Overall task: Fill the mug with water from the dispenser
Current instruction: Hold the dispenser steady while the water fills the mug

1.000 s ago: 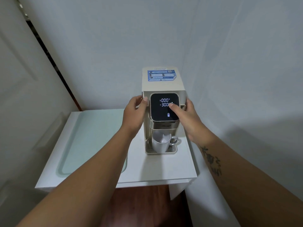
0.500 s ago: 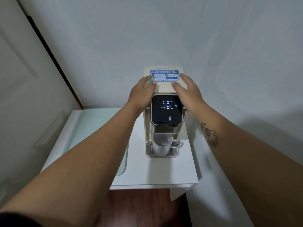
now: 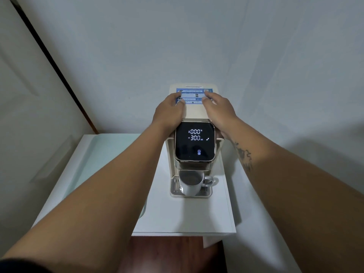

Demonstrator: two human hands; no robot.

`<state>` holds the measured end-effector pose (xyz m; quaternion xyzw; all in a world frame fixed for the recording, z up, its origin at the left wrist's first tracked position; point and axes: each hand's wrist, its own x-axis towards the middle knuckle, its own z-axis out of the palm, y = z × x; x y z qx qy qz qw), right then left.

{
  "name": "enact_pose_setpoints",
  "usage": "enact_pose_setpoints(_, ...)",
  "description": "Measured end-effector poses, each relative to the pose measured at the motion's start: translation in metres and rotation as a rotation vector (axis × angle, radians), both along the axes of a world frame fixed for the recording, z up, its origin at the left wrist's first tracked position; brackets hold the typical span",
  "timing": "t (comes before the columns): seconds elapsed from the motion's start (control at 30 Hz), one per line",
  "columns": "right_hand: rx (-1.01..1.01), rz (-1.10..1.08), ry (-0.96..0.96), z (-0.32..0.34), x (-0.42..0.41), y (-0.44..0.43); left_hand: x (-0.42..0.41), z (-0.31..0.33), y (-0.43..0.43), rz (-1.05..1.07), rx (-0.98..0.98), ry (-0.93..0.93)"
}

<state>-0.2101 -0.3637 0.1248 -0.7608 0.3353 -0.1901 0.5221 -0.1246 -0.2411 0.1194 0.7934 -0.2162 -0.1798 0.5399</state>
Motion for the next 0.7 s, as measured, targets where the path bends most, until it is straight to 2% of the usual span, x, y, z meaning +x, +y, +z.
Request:
enact_pose_setpoints(0.37, -0.003, -0.094, -0.076, -0.012, -0.001, -0.001, -0.003, -0.006, 0.001, 0.074, -0.053, 0.045)
enact_pose_setpoints(0.7, -0.012, -0.201, -0.065, -0.015, 0.004, -0.004, -0.002, -0.008, 0.002, 0.086, -0.072, 0.047)
